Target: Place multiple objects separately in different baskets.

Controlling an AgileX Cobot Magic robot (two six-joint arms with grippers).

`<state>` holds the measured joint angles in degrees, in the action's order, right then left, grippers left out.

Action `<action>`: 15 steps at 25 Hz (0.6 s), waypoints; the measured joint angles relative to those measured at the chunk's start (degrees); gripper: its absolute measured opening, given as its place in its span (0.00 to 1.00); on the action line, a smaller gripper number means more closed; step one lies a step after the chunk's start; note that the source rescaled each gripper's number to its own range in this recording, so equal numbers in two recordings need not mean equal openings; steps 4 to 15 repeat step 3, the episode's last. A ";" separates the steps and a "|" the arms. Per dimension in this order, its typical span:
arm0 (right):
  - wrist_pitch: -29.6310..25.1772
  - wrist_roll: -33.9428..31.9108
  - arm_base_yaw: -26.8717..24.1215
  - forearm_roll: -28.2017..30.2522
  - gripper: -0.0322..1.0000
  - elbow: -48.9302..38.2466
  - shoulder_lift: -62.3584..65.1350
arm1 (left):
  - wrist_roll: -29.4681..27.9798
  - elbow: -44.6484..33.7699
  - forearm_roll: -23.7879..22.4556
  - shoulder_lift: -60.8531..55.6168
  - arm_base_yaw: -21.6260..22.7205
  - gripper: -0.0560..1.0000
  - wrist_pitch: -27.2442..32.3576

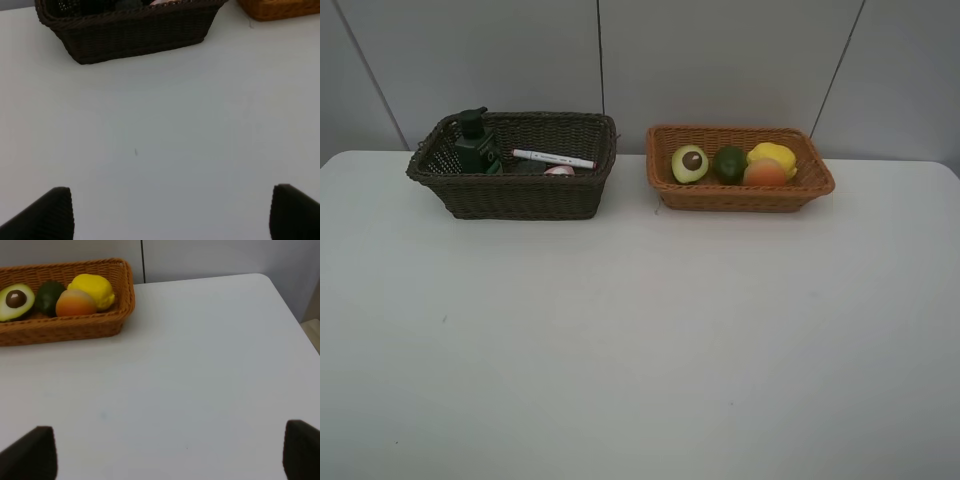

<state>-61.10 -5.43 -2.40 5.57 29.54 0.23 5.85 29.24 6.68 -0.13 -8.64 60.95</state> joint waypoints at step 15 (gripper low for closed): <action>0.00 0.00 0.00 0.00 0.99 0.00 0.00 | 0.00 0.00 0.00 0.00 0.00 1.00 0.00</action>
